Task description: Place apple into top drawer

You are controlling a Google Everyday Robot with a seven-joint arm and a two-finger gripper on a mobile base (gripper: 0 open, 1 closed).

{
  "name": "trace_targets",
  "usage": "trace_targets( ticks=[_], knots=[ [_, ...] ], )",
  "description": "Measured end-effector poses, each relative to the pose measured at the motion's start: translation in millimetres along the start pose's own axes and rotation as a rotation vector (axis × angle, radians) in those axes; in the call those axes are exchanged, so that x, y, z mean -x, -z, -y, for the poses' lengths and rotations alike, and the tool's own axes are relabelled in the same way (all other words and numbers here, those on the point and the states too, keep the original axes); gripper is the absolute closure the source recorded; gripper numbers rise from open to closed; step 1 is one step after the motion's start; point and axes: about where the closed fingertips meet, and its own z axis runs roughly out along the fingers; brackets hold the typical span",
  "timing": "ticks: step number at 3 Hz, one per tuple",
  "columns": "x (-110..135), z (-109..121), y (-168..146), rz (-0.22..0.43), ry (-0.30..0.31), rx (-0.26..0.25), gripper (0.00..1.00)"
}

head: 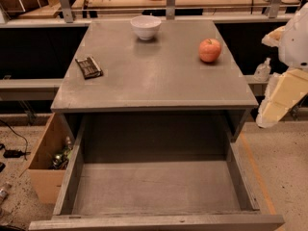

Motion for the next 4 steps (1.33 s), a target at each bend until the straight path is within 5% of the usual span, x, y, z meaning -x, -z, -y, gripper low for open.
trace_targets(
  ticks=[2,4],
  knots=[
    [-26,68,-59,0.226,-0.194,-0.136,0.00],
    [-17,192,-97,0.584,-0.303,-0.342,0.00]
  ],
)
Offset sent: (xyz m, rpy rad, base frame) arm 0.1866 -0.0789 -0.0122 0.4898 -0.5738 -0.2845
